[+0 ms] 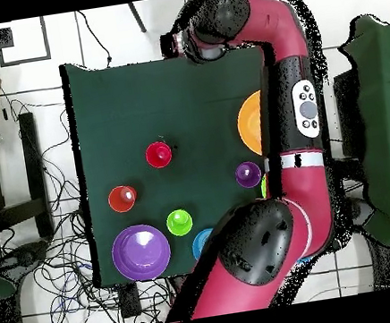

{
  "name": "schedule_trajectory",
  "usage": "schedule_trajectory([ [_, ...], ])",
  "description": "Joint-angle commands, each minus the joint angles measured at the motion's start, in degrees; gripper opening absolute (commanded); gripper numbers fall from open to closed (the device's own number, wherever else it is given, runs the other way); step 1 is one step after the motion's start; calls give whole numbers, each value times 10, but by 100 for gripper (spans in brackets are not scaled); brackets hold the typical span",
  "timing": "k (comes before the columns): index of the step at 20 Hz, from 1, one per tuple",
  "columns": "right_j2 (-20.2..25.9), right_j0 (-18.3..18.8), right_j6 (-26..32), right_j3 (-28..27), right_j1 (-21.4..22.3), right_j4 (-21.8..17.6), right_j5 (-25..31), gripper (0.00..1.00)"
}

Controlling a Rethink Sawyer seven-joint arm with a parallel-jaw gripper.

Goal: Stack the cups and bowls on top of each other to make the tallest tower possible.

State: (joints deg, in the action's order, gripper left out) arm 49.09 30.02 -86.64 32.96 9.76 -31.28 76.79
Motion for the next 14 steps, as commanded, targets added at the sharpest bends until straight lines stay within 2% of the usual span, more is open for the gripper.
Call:
schedule_trajectory([
  [1,-53,1,51,199,93,6,-80,100],
  [3,-57,-4,15,249,110,10,-120,100],
  [6,-65,-20,-26,293,125,8,-155,100],
  [10,-82,-48,-76,321,142,9,-172,100],
  [14,-97,-65,-96,332,144,22,-184,100],
])
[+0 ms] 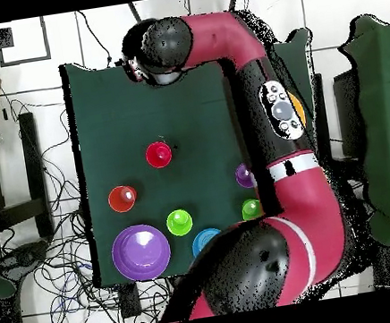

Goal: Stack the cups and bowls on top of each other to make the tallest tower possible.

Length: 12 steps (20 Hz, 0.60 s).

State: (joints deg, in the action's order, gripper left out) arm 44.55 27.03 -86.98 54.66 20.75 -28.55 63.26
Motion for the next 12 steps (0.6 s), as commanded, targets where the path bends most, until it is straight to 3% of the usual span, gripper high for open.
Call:
schedule_trajectory([
  [1,-56,-38,-98,118,36,-2,-52,100],
  [12,-83,-41,-95,146,53,27,-83,100],
])
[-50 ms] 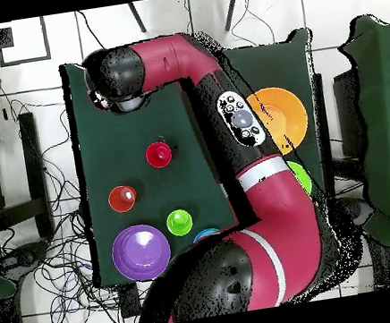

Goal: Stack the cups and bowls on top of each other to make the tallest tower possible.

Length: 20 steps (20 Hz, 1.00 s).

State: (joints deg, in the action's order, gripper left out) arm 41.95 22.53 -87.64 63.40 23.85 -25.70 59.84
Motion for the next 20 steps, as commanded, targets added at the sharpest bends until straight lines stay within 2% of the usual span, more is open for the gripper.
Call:
schedule_trajectory([
  [1,-57,4,-85,58,20,0,-50,100],
  [5,-60,2,-77,45,11,4,-49,100],
  [11,-72,-1,-80,61,23,15,-63,100],
  [20,-85,-10,-76,53,25,28,-66,100],
])
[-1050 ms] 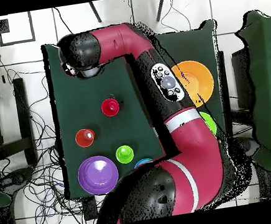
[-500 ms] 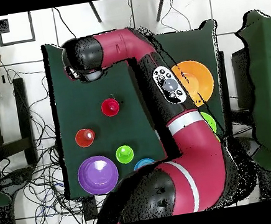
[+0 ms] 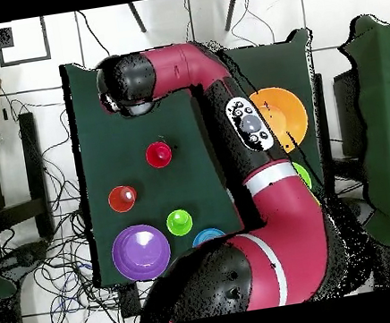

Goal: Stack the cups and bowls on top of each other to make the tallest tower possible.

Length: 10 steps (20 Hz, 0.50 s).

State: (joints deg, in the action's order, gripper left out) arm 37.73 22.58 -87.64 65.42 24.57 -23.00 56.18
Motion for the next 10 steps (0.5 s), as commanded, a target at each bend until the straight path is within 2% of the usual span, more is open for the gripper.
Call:
schedule_trajectory([
  [1,-44,-11,-74,31,17,1,-29,100],
  [10,-54,-10,-64,43,25,15,-38,100],
])
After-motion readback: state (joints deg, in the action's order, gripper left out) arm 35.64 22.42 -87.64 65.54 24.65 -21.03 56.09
